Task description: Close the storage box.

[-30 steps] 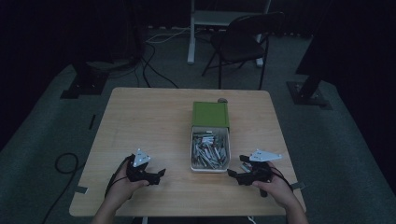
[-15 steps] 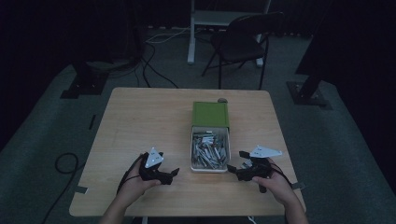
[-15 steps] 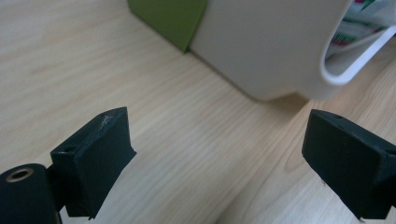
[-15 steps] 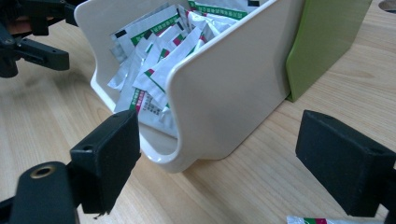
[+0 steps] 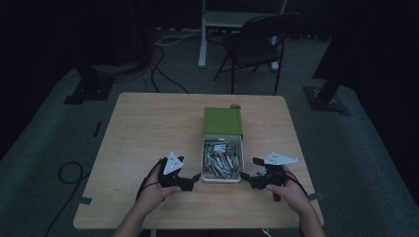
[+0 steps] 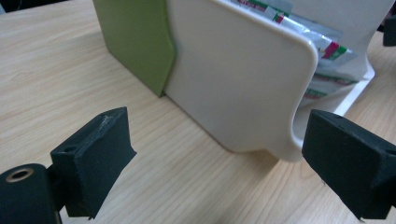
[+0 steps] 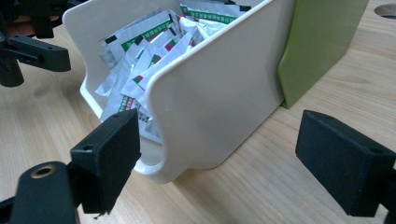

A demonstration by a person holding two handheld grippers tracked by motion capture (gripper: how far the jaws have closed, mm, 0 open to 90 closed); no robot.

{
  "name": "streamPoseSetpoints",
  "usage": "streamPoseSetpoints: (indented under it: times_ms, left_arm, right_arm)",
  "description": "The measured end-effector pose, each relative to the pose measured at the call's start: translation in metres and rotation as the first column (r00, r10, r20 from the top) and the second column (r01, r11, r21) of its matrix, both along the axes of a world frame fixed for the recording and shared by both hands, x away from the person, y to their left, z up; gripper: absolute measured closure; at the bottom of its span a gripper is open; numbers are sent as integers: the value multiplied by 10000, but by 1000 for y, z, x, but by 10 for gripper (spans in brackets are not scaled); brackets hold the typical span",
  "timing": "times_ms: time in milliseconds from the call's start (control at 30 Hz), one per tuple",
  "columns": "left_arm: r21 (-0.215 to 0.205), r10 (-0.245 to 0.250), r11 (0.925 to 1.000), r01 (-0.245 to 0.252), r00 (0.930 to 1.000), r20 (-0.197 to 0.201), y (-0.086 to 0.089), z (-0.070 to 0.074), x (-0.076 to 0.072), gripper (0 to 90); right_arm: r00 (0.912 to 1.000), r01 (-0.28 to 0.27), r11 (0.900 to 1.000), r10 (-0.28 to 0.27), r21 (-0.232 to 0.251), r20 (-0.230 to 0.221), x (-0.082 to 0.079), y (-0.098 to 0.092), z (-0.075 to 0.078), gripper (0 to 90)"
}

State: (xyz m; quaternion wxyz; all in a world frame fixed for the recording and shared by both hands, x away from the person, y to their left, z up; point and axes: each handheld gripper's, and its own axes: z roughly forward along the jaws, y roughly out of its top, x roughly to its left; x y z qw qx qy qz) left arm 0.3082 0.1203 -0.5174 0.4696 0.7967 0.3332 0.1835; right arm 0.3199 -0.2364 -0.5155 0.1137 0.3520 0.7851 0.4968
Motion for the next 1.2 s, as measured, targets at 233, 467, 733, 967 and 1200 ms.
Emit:
streamPoseSetpoints:
  times_ms: [233, 467, 733, 967, 1200]
  left_arm:
    - [-193, 79, 9998, -76, 9999, 152, -7, 1, 5, 90]
    - [-198, 166, 9997, -161, 9995, 258, -11, 3, 11, 90]
    - [-35, 63, 10000, -62, 9993, 373, -14, 6, 16, 90]
    - [-129, 115, 9999, -112, 9996, 276, -15, 6, 20, 90]
    - [-127, 199, 9997, -195, 9995, 257, -14, 6, 24, 90]
  right_arm:
    - [9999, 88, 10000, -89, 40, 130, 4, -2, -2, 138]
    - [9999, 130, 9999, -130, -6, 79, 6, -2, -3, 137]
    - [9999, 117, 9999, -116, -37, 81, 8, -1, -2, 134]
    - [9996, 284, 9996, -284, -19, 70, 11, -2, -2, 133]
    - [9992, 395, 9992, -396, 23, 63, 13, -1, -2, 133]
